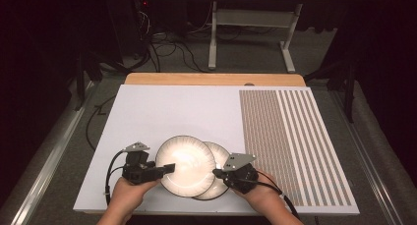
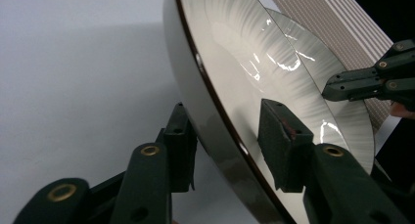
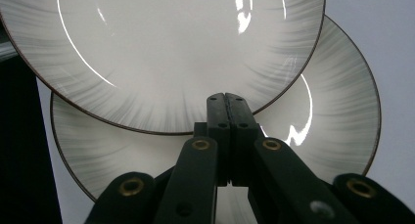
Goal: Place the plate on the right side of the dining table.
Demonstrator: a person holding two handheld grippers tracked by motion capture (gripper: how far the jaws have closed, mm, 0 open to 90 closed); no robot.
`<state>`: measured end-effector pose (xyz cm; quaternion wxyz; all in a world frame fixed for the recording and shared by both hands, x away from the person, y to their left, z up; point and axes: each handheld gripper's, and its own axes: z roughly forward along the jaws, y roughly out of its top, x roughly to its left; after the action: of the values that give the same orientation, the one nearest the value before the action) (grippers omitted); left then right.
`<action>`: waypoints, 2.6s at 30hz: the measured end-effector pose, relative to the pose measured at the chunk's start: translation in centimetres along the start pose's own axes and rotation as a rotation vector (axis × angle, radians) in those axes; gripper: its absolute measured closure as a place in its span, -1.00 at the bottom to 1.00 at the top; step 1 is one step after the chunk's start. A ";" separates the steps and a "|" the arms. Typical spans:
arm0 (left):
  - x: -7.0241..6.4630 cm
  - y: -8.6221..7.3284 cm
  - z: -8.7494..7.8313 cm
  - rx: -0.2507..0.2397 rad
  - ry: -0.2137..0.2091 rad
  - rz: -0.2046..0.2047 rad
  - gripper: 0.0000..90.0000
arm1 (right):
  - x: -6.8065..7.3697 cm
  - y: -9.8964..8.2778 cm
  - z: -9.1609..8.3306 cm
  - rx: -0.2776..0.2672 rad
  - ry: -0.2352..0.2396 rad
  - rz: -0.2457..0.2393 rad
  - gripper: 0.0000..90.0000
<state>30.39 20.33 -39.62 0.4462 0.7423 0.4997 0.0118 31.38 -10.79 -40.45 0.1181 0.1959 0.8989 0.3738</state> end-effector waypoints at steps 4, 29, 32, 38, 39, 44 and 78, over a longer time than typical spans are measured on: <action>0.2 0.0 -0.1 0.000 -0.011 -0.009 0.35 | 0.0 0.0 -0.1 -0.006 -0.001 0.002 1.00; 0.6 -0.1 -1.0 -0.115 -0.092 -0.056 0.65 | -1.4 -0.8 -4.2 -0.120 -0.075 0.063 0.93; 0.5 -0.1 -1.1 -0.135 -0.092 -0.050 0.67 | -1.9 -1.1 -5.0 -0.144 -0.093 0.084 0.86; 0.4 0.0 -1.5 -0.178 -0.090 -0.018 0.73 | -3.1 -1.9 -6.8 -0.185 -0.135 0.121 0.71; 0.3 0.0 -1.6 -0.185 -0.089 -0.011 0.74 | -3.2 -2.1 -7.1 -0.190 -0.144 0.131 0.70; 0.1 0.0 -1.8 -0.224 -0.069 0.030 0.75 | -4.4 -3.1 -8.9 -0.231 -0.196 0.167 0.48; -1.7 -0.3 -3.6 -0.400 0.131 0.390 0.76 | -5.2 -6.3 -12.0 -0.376 -0.337 0.223 -0.99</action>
<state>27.65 21.43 -37.00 0.5399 0.7192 0.3631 0.2437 30.06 -24.65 -36.31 0.2583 0.3279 0.7542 0.5069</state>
